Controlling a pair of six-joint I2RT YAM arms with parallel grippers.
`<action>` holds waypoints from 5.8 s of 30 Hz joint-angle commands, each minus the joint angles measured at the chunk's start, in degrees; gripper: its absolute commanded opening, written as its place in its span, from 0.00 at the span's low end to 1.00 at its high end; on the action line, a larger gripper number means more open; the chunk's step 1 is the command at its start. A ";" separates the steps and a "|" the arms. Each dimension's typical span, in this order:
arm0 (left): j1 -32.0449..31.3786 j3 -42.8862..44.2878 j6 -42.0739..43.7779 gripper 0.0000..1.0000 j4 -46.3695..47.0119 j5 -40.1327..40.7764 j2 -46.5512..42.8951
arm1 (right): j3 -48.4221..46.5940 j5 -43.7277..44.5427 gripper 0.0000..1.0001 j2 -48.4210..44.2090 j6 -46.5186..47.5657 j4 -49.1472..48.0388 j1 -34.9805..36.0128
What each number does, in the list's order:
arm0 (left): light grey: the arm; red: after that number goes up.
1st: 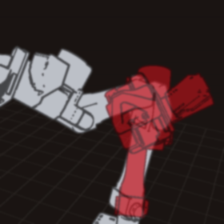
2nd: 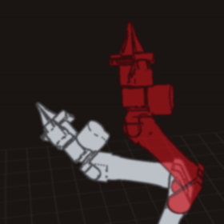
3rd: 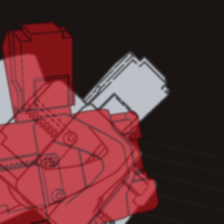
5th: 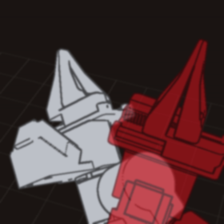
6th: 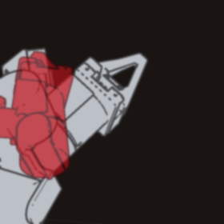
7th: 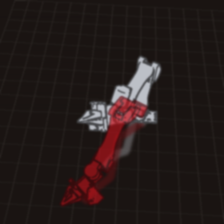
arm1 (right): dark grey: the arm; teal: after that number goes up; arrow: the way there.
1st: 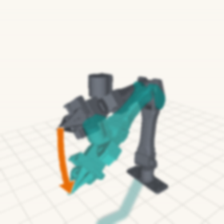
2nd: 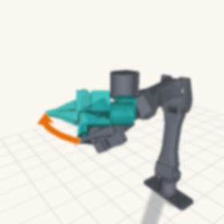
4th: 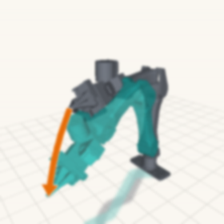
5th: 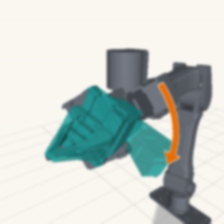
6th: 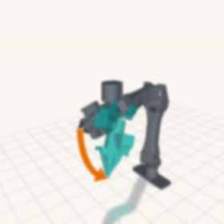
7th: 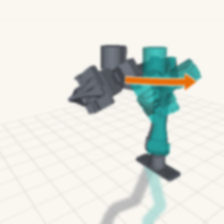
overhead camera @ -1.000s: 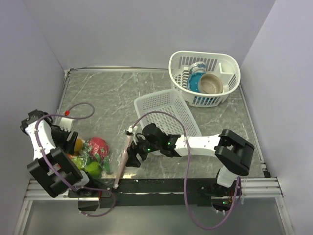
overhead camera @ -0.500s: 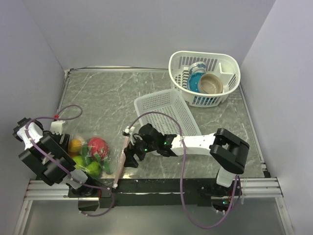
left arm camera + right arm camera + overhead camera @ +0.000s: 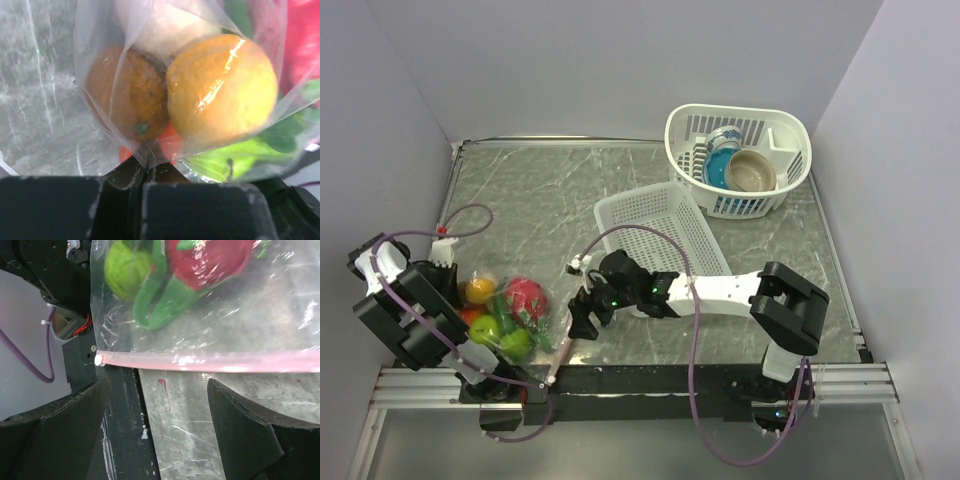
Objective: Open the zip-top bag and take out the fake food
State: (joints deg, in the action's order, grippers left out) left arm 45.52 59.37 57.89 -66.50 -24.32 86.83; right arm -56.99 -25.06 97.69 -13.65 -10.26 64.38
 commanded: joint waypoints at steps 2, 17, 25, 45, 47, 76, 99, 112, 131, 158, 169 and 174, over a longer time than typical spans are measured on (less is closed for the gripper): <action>-1.39 8.64 2.14 0.01 -11.34 -7.23 -4.29 | 1.62 5.71 0.87 0.13 1.52 -0.11 1.27; -15.37 8.57 -11.57 0.01 -5.93 -4.70 -13.53 | 2.33 19.43 0.83 4.08 3.72 -4.94 6.55; -15.46 -1.97 -16.49 0.01 11.72 8.22 -11.68 | -0.92 20.40 0.85 8.03 4.07 -6.96 6.90; -26.88 -12.88 -29.50 0.01 30.91 23.44 -3.86 | -16.47 20.57 0.91 16.38 5.30 -5.21 7.87; -27.41 -13.40 -29.59 0.01 30.38 23.26 -3.86 | -19.29 21.10 0.93 17.97 5.13 -4.51 7.87; -27.85 -13.76 -27.22 0.01 27.12 20.62 -5.17 | -19.29 30.16 0.67 20.79 2.05 -3.89 8.39; -27.76 -8.93 -31.69 0.01 31.08 20.45 0.62 | 0.29 31.22 0.00 1.11 4.33 3.05 10.24; -27.76 -9.45 -31.96 0.01 31.70 20.10 0.98 | 11.99 37.17 0.00 -27.18 5.12 10.00 10.15; -30.58 -1.36 -36.18 0.01 20.53 11.57 -3.68 | 10.59 44.13 0.33 -24.48 -2.52 12.55 -15.86; -30.66 -7.17 -35.74 0.01 31.87 20.01 3.79 | 4.36 47.81 0.70 -12.90 -1.91 5.07 12.51; -30.66 -8.04 -34.33 0.01 31.26 20.45 0.98 | -4.35 49.93 0.60 4.35 0.29 1.30 14.90; -30.66 -8.05 -34.07 0.01 30.90 19.57 0.80 | -5.76 52.13 0.69 7.42 -0.67 -0.63 13.06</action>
State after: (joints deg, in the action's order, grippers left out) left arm 14.92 51.81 23.07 -36.14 -4.64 89.67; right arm -58.98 23.68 103.44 -13.85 -6.04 79.11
